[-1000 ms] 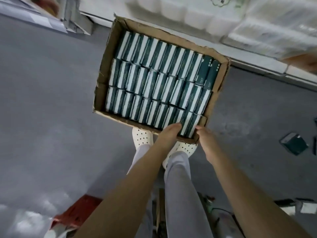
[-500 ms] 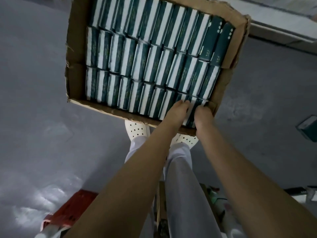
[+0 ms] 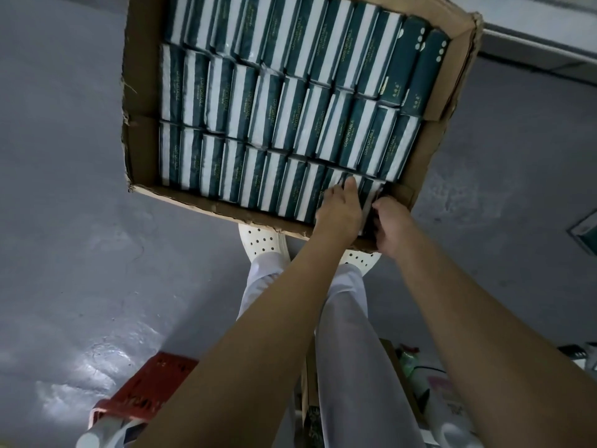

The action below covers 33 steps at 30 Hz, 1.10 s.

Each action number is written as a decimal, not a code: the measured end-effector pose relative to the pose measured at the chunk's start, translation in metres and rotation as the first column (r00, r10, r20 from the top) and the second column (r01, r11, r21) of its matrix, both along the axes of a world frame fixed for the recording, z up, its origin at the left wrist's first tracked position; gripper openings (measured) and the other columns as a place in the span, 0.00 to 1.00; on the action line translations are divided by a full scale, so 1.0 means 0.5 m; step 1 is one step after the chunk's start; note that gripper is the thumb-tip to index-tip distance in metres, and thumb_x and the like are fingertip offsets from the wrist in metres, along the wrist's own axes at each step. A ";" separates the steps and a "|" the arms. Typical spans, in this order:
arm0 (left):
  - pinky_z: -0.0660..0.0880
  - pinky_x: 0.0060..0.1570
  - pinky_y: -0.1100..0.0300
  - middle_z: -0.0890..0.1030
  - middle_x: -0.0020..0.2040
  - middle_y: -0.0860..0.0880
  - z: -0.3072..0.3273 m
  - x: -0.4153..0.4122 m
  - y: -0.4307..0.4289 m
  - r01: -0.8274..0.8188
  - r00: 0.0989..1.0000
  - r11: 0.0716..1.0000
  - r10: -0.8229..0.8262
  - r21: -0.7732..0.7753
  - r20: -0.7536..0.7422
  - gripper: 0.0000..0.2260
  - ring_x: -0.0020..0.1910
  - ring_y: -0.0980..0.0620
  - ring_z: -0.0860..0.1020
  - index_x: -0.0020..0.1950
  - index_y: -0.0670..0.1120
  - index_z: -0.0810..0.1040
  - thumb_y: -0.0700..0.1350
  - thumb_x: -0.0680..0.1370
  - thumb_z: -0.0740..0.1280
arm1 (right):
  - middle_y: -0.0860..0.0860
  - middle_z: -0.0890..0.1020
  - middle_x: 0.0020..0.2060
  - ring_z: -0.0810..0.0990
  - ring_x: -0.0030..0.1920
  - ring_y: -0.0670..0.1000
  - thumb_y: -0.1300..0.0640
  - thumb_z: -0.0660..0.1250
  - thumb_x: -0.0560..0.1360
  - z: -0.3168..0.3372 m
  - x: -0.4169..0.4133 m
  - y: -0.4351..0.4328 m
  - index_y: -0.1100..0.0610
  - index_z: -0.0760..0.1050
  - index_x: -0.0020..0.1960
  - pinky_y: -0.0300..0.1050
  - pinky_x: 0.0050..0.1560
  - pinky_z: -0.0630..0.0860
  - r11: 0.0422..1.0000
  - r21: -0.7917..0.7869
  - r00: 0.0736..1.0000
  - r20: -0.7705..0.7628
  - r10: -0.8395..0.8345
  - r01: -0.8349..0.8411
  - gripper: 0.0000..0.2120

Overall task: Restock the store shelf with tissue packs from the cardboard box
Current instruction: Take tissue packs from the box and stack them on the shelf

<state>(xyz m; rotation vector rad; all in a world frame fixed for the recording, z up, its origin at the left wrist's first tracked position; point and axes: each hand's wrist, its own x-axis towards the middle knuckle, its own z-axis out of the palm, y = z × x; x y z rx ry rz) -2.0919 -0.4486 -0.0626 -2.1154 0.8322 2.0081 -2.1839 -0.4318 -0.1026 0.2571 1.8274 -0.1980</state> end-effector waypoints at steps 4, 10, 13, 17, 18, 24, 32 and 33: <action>0.58 0.72 0.45 0.58 0.76 0.40 -0.021 0.019 0.011 -0.029 0.998 0.996 0.024 0.079 0.062 0.28 0.74 0.38 0.60 0.77 0.44 0.60 0.60 0.83 0.45 | 0.53 0.78 0.46 0.76 0.43 0.52 0.59 0.56 0.81 -0.003 -0.007 0.008 0.54 0.73 0.46 0.49 0.48 0.76 0.999 0.011 0.998 0.038 -0.041 0.040 0.09; 0.54 0.74 0.43 0.56 0.78 0.44 -0.022 0.024 0.002 -0.016 0.999 0.996 0.012 0.089 0.044 0.28 0.76 0.41 0.55 0.78 0.47 0.58 0.61 0.83 0.43 | 0.55 0.72 0.66 0.72 0.63 0.57 0.55 0.59 0.76 -0.008 0.006 0.001 0.55 0.70 0.65 0.54 0.66 0.69 1.000 0.007 0.997 0.072 -0.017 0.017 0.18; 0.53 0.73 0.44 0.53 0.78 0.46 -0.023 0.026 0.009 -0.029 0.999 0.999 0.027 0.047 0.036 0.27 0.75 0.42 0.54 0.77 0.49 0.60 0.60 0.83 0.43 | 0.56 0.76 0.63 0.74 0.62 0.57 0.53 0.59 0.77 -0.005 0.002 0.011 0.56 0.73 0.65 0.55 0.64 0.71 1.000 -0.001 0.996 0.082 -0.029 0.030 0.18; 0.55 0.72 0.46 0.55 0.77 0.44 -0.023 0.030 0.010 -0.050 0.998 0.998 0.049 0.029 0.038 0.28 0.74 0.42 0.58 0.76 0.43 0.62 0.59 0.83 0.44 | 0.54 0.81 0.50 0.78 0.49 0.54 0.52 0.59 0.77 0.000 -0.003 0.016 0.55 0.76 0.56 0.50 0.53 0.76 0.995 -0.050 0.990 0.112 -0.080 0.086 0.13; 0.55 0.72 0.47 0.55 0.77 0.43 -0.023 0.031 0.008 -0.060 0.998 0.998 0.059 0.027 0.034 0.28 0.74 0.42 0.58 0.76 0.43 0.62 0.59 0.83 0.43 | 0.54 0.81 0.50 0.79 0.49 0.54 0.52 0.59 0.77 0.001 -0.003 0.016 0.55 0.77 0.57 0.50 0.53 0.75 0.994 -0.059 0.990 0.117 -0.080 0.087 0.14; 0.61 0.71 0.46 0.66 0.74 0.42 -0.019 0.052 0.002 -0.143 0.990 0.982 0.141 0.125 0.023 0.34 0.73 0.42 0.64 0.76 0.44 0.64 0.64 0.81 0.41 | 0.53 0.85 0.52 0.82 0.55 0.53 0.55 0.54 0.82 0.037 0.001 0.013 0.56 0.78 0.62 0.49 0.57 0.76 0.987 -0.120 0.976 0.202 -0.081 0.106 0.17; 0.71 0.36 0.65 0.76 0.49 0.48 0.098 0.071 -0.021 -0.270 0.949 0.960 0.278 0.072 -0.147 0.15 0.44 0.53 0.75 0.58 0.45 0.75 0.48 0.85 0.50 | 0.55 0.71 0.71 0.70 0.70 0.57 0.36 0.60 0.72 0.151 -0.004 0.005 0.51 0.67 0.73 0.59 0.72 0.63 0.988 -0.131 0.983 0.150 0.106 -0.087 0.33; 0.72 0.37 0.63 0.76 0.47 0.48 0.118 0.076 -0.026 -0.276 0.949 0.961 0.276 0.019 -0.152 0.11 0.44 0.52 0.75 0.53 0.46 0.74 0.44 0.84 0.53 | 0.53 0.69 0.72 0.69 0.71 0.56 0.32 0.62 0.67 0.176 -0.002 -0.001 0.49 0.64 0.74 0.61 0.72 0.63 0.983 -0.169 0.983 0.160 0.095 -0.068 0.40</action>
